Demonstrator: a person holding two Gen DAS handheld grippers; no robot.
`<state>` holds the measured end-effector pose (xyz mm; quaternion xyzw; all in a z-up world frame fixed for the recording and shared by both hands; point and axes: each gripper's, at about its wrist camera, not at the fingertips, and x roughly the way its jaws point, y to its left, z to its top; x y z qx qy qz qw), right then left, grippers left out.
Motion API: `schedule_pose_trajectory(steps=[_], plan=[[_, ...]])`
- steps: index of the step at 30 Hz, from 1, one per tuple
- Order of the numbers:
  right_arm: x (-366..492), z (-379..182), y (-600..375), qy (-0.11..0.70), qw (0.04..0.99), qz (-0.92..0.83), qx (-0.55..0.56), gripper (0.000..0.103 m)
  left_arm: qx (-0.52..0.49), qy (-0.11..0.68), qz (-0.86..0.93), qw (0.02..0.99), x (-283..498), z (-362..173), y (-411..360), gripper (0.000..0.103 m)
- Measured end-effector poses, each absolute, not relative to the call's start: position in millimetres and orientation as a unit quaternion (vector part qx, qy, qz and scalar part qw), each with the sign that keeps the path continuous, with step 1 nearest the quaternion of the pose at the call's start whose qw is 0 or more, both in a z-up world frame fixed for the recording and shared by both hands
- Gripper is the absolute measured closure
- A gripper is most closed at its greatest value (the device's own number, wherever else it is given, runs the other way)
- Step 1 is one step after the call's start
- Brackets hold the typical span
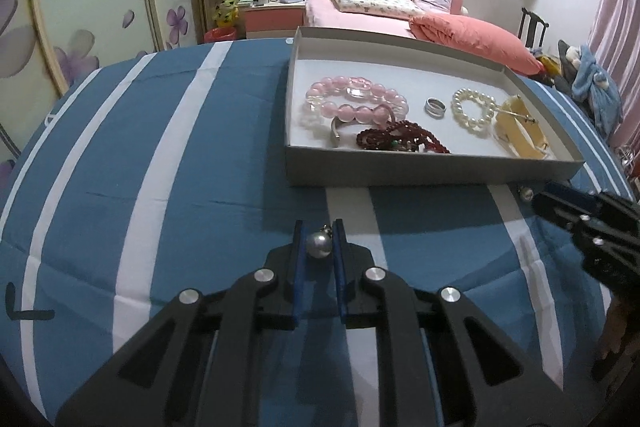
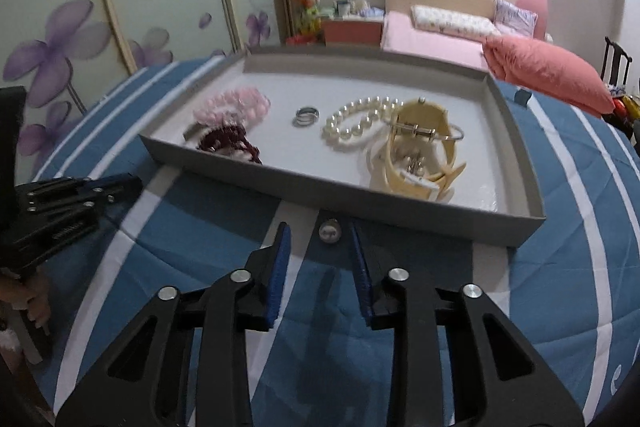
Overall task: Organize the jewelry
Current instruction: 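Grasp a pearl stud earring on the bed with the left tool while the right tool grasps the other, then carry the pearl earrings into the tray with both tools and open them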
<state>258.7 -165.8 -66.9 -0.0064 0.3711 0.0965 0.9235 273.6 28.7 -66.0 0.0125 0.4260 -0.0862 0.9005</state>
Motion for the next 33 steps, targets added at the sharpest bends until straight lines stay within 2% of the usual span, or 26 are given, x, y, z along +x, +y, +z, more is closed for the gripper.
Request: schedule_pose_trajectory(steps=[8,12,18,25,33], plan=[[269,-74,-161,0.400,0.913,0.083,-0.014,0.078,0.006,0.425,-0.092,0.901,273,-66,27,0.089],[272,-73,-164,0.402,0.913,0.072,-0.014,0.089,0.005,0.424,-0.092,0.901,273,-66,28,0.089],[262,-70,-173,0.392,0.917,0.067,0.005,0.089,0.006,0.417,-0.090,0.904,269,-63,29,0.089],[230,-41,-188,0.309,0.949,0.059,0.031,0.089,-0.001,0.390,-0.092,0.916,254,-49,31,0.089],[199,2,-188,0.183,0.982,0.044,0.034,0.089,0.015,0.299,-0.080,0.951,224,-11,22,0.089]])
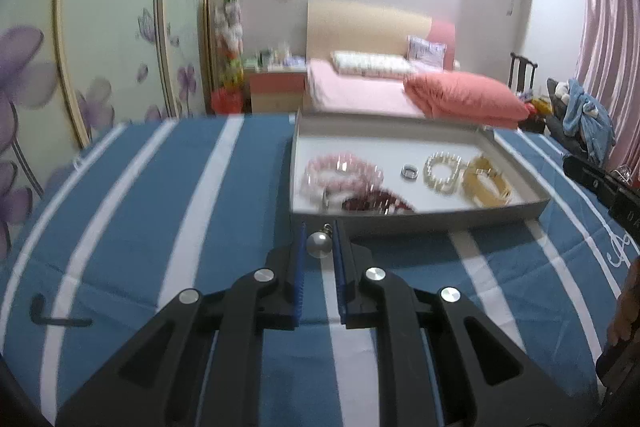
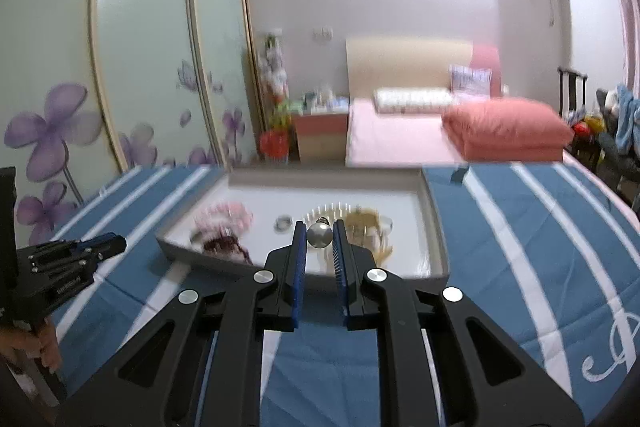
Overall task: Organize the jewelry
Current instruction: 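Carry the pearl earrings into the tray with both tools and open them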
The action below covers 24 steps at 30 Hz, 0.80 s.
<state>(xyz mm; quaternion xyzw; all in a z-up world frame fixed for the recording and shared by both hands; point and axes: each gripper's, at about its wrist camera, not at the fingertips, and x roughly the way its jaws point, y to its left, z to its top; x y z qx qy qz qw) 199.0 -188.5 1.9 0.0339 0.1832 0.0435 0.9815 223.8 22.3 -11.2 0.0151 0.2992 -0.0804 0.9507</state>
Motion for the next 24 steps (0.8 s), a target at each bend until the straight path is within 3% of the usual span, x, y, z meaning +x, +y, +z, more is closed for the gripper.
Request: schedule_pose_trajectory(steps=[9,24], plan=[[182,19,-176,0.099,0.994,0.033,0.020,0.089,0.046,0.205,-0.071,0.975,196,20,0,0.089],[180,19,-186,0.083,0.996,0.029,0.027,0.089,0.052,0.199,-0.080,0.975,195,23,-9,0.089]])
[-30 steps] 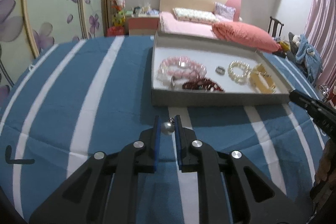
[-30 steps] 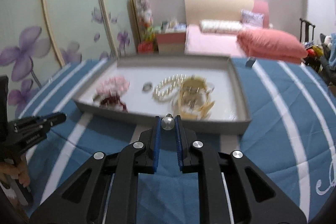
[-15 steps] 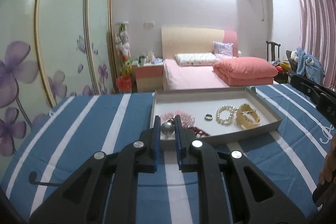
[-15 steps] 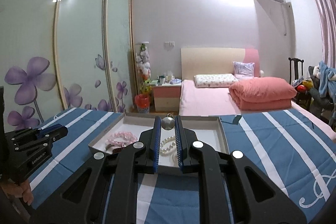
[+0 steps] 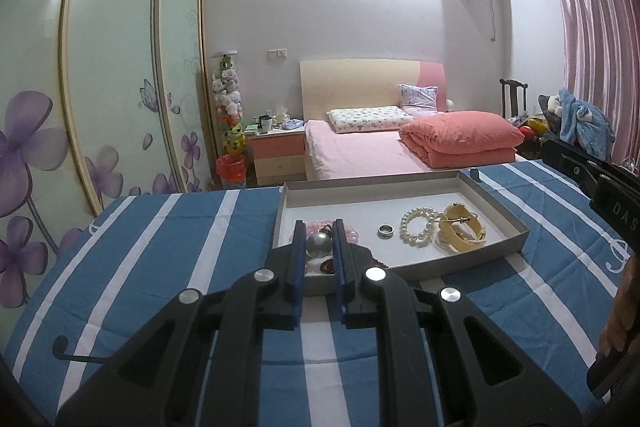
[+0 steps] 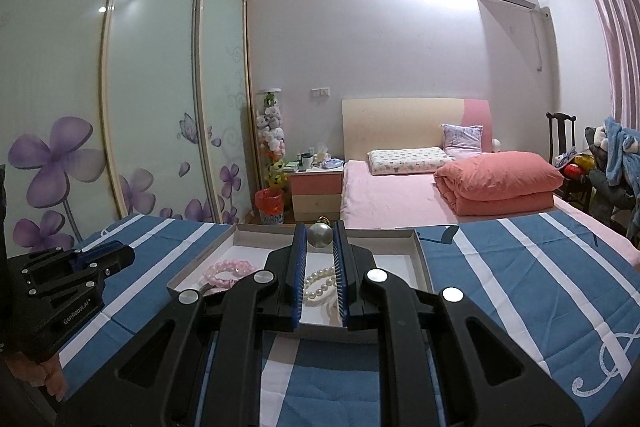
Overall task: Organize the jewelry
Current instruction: 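Carry the pearl earrings into the tray with both tools and open them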
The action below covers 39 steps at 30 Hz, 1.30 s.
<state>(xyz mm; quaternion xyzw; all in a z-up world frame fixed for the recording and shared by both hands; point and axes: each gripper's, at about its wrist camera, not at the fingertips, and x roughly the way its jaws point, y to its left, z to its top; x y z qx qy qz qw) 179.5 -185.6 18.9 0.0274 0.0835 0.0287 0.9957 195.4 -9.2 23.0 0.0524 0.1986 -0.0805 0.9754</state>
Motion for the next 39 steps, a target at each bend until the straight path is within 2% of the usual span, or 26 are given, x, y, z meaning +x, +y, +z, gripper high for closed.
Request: schedule_pose_trajectory(steps=[7,14,21,29,30,33,39], plan=[[203,28,-190,0.076,0.996,0.024,0.032,0.089,0.032,0.203,-0.102,0.973,229,29,-16,0.089],[255,12,-204,0.125,0.990,0.023,0.058,0.089,0.025,0.213,-0.116,0.970,276,21,-34,0.089],[285,-15,-210,0.179,0.980,0.032,0.077,0.089,0.005,0.267,-0.124,0.956,322,-5,-46,0.089],[301,-29,-210,0.217,0.972,0.042,0.085,0.088,0.001,0.303,-0.150,0.941,339,-29,-57,0.089],[300,-29,-210,0.217,0.971,0.043,0.087,0.087,-0.002,0.305,-0.150,0.941,340,-30,-57,0.088],[298,-27,-214,0.212,0.971,0.048,0.095,0.064,-0.015,0.307,-0.153,0.939,342,-31,-53,0.076],[288,-15,-219,0.188,0.975,0.045,0.109,0.063,-0.036,0.294,-0.153,0.943,336,-19,-43,0.076]])
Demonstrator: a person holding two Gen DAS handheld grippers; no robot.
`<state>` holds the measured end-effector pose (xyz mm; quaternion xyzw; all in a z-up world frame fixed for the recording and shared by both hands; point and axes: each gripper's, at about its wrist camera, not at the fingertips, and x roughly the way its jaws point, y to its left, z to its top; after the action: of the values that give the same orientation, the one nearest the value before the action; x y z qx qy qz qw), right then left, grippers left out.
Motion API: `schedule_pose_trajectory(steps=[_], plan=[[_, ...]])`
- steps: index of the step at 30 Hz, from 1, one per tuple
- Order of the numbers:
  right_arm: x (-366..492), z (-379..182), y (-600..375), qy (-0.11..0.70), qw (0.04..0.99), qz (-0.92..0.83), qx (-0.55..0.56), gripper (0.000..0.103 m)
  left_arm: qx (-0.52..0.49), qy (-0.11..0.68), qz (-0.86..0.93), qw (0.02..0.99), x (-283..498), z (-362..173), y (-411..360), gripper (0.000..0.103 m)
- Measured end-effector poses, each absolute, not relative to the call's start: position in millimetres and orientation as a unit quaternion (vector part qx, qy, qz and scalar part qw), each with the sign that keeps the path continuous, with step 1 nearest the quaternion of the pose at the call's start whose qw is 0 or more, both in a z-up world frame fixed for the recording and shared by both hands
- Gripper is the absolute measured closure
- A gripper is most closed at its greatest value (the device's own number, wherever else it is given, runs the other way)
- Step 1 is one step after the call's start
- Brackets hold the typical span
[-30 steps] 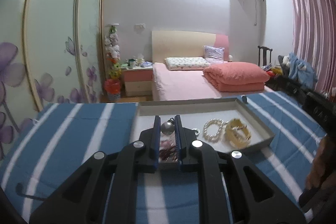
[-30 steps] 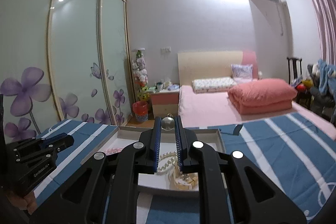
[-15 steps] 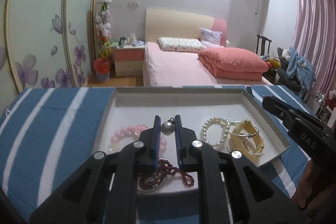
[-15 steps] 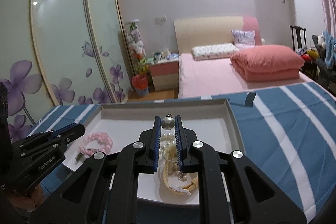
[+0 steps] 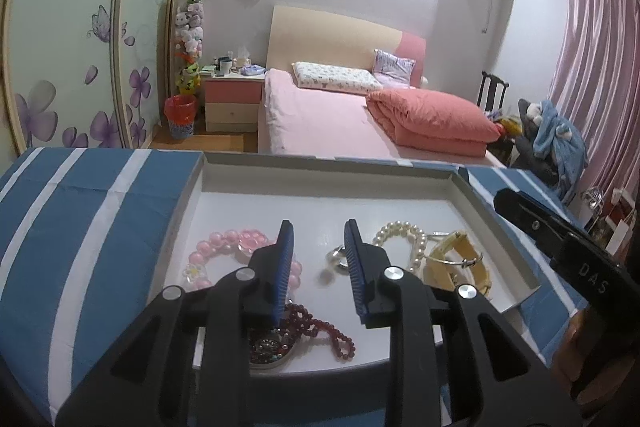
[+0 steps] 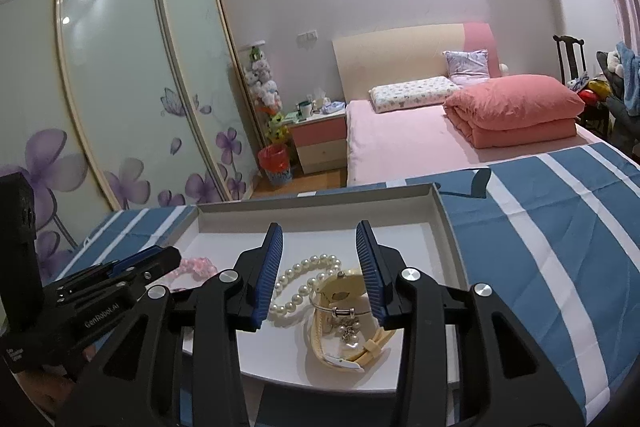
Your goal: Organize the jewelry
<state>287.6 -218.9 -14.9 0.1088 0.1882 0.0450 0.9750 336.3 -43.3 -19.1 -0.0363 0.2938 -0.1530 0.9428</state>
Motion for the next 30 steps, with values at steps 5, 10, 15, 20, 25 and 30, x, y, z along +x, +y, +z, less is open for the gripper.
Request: schedule_pose_trajectory(steps=[5,10,15,20,25,30], plan=[[277,-7,-221,0.178,0.977,0.040,0.111,0.063,-0.046,0.280,-0.144,0.948,324,-8,-30,0.068],[257,1,-218,0.166,0.980,0.031,0.103,0.042,-0.055,0.264,-0.128,0.955,300,4,-9,0.056],[222,8,-213,0.147,0.985,0.020,0.089,0.020,-0.052,0.232,-0.093,0.967,260,19,16,0.034],[188,12,-202,0.128,0.988,0.014,0.084,0.003,-0.024,0.193,-0.048,0.980,213,25,28,0.010],[164,15,-195,0.115,0.990,0.008,0.077,0.002,0.016,0.165,-0.013,0.986,177,29,29,0.004],[144,12,-187,0.106,0.992,0.003,0.064,0.002,0.036,0.152,0.005,0.988,147,28,28,0.004]])
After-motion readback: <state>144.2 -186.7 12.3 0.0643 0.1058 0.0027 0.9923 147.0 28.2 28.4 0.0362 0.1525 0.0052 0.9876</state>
